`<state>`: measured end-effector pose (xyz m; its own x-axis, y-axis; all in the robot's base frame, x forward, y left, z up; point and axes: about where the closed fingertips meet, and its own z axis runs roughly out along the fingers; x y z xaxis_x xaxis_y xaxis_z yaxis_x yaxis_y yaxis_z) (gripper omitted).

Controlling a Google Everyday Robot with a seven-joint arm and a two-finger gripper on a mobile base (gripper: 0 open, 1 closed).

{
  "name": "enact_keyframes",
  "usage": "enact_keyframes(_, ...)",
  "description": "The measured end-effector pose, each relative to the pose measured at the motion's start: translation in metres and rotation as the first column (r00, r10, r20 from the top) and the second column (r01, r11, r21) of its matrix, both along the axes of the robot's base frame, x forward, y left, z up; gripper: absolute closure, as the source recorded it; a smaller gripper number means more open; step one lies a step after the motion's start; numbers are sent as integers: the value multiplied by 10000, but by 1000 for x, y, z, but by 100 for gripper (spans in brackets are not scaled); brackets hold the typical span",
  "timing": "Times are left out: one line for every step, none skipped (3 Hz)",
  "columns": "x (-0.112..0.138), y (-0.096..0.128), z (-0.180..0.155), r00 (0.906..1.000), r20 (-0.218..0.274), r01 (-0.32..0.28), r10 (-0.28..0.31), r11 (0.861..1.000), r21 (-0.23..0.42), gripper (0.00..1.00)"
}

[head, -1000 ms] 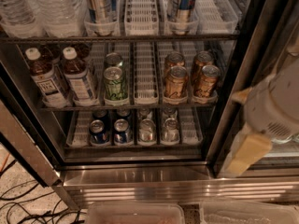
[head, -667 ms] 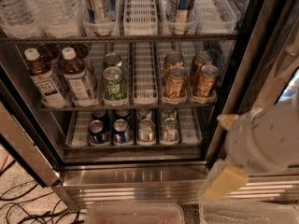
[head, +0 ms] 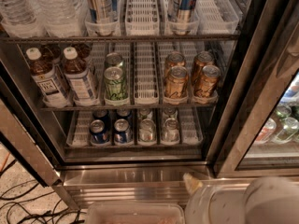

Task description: Pick 7up can from bottom shelf of fridge

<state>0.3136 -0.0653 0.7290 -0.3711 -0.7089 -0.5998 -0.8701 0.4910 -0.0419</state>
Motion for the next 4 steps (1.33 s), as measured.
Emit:
enact_keyframes(-16,21,-30,9984,-433,396,-370,9974,609,0)
enact_keyframes(-16,22,-29,9985,-411,378,-355,9976,576,0)
enact_keyframes(-12,23,-30,9986,-188,502,-488,9957,783,0)
enact_keyframes(16,22,-20,9897,769,1066,-1211,9794,1714,0)
